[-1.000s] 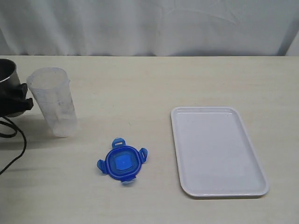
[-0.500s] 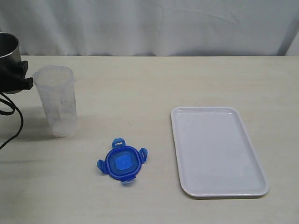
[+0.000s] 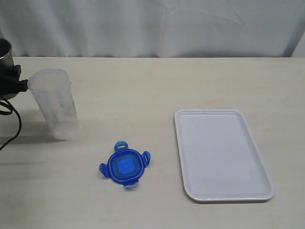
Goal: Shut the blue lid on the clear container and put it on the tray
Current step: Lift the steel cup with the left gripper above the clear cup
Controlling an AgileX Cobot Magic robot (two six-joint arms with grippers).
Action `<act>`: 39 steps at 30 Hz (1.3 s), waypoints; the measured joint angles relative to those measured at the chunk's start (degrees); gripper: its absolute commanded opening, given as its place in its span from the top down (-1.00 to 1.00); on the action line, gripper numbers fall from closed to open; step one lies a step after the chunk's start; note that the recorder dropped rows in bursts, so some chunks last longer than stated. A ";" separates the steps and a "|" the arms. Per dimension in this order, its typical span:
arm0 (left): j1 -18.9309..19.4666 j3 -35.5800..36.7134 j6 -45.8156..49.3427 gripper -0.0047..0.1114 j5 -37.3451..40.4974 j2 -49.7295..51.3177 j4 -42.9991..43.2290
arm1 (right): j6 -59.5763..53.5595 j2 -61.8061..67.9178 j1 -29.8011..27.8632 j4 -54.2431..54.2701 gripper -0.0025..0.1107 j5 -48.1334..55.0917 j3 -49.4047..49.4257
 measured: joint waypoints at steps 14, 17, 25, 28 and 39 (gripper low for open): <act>1.88 0.00 2.48 0.92 1.27 -0.67 -8.34 | 0.00 0.00 0.00 0.00 0.88 0.00 0.00; 3.09 0.00 2.60 0.92 1.09 -1.44 -5.83 | 0.00 0.00 0.00 0.00 0.88 0.00 0.00; 4.57 0.00 2.99 0.92 -4.52 -2.26 8.80 | 0.00 0.00 0.00 0.00 0.88 0.00 0.00; 4.70 -0.25 5.12 0.92 -5.35 -2.26 10.79 | 0.00 0.00 0.00 0.00 0.88 0.00 0.00; 4.70 -2.92 11.38 0.92 -5.20 -2.26 19.77 | 0.00 0.00 0.00 0.00 0.88 0.00 0.00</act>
